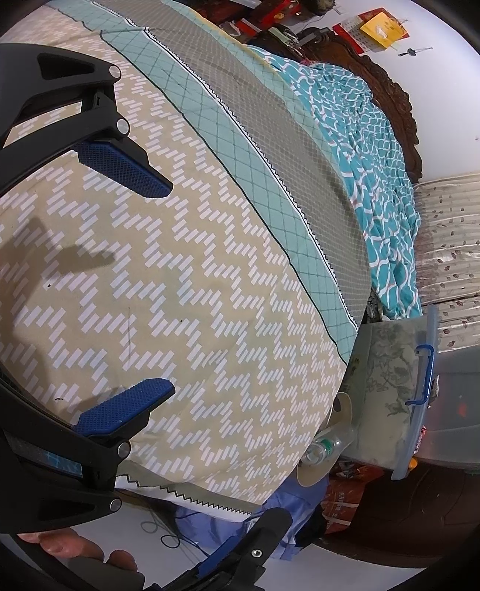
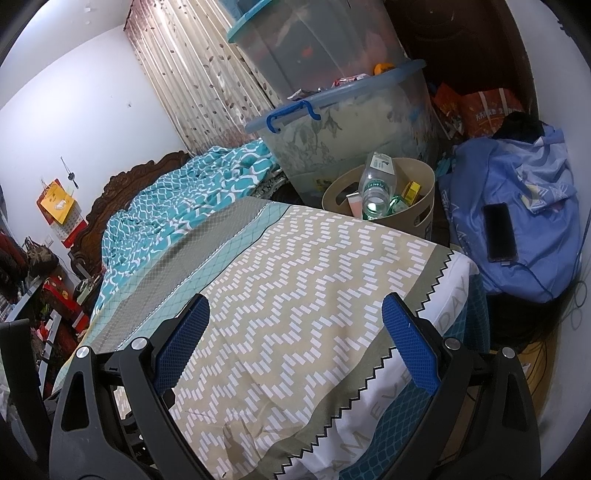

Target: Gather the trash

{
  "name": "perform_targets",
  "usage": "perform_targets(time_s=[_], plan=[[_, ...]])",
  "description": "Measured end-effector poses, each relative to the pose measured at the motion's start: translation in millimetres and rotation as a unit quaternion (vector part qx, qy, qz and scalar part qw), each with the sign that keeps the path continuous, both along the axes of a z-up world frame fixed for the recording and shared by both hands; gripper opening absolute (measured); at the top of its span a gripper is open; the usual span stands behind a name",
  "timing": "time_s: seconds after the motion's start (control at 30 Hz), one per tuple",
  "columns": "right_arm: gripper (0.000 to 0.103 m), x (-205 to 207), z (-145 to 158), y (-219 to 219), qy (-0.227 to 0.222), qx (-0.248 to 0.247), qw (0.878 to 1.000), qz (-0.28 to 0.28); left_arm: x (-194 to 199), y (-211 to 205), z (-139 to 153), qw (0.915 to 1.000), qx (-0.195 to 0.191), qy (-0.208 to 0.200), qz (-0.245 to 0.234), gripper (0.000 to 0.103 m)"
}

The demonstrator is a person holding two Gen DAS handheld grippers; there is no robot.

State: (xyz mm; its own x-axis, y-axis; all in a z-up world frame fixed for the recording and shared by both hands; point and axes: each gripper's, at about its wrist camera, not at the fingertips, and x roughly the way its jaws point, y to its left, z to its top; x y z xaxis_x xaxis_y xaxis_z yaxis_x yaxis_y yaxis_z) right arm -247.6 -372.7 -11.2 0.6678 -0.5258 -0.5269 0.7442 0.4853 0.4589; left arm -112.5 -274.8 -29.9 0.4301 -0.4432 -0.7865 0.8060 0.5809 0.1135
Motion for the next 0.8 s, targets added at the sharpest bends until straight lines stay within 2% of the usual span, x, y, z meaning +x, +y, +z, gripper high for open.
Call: perform_targets(time_s=[0.8], plan=[[0.094, 5, 7, 11, 0.0, -0.01, 1.0, -0.001, -3, 1, 6, 1.0, -0.008, -0.006, 0.0, 0.094]])
